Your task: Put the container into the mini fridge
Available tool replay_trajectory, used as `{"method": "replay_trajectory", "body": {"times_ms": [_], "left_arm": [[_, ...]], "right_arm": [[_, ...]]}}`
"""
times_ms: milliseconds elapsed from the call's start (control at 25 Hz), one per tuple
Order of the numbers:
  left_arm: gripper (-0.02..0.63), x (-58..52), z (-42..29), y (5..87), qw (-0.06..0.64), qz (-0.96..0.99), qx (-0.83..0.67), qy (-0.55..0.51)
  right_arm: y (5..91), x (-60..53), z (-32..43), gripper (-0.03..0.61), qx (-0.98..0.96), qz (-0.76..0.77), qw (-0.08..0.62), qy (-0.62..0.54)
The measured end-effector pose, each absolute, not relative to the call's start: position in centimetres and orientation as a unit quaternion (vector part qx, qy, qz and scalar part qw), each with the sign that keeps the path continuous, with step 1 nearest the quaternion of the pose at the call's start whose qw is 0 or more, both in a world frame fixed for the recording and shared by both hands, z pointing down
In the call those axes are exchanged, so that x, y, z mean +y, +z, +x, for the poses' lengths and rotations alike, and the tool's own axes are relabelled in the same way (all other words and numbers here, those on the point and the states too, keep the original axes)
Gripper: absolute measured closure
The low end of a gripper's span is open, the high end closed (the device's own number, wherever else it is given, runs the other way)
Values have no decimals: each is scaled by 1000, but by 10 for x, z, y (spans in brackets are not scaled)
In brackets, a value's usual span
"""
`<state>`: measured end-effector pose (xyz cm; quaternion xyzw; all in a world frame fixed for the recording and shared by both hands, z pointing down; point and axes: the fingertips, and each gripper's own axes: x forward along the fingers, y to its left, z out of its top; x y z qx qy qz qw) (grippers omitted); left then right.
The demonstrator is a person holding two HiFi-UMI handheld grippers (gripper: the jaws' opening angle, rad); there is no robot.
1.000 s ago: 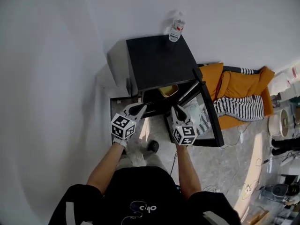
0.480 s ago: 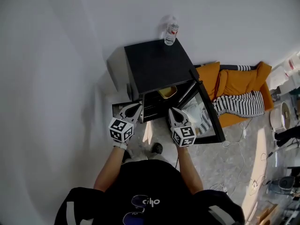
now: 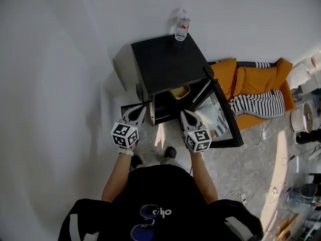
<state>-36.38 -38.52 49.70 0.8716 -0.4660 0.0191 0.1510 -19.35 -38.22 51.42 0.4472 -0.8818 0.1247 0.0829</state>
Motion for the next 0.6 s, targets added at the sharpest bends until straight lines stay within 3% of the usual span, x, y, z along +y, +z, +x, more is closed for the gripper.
{"method": "replay_trajectory", "body": {"times_ms": [600], "left_arm": [[606, -389, -363, 507, 163, 872, -461, 32]], "right_arm": [[520, -389, -203, 571, -887, 434, 99, 120]]}}
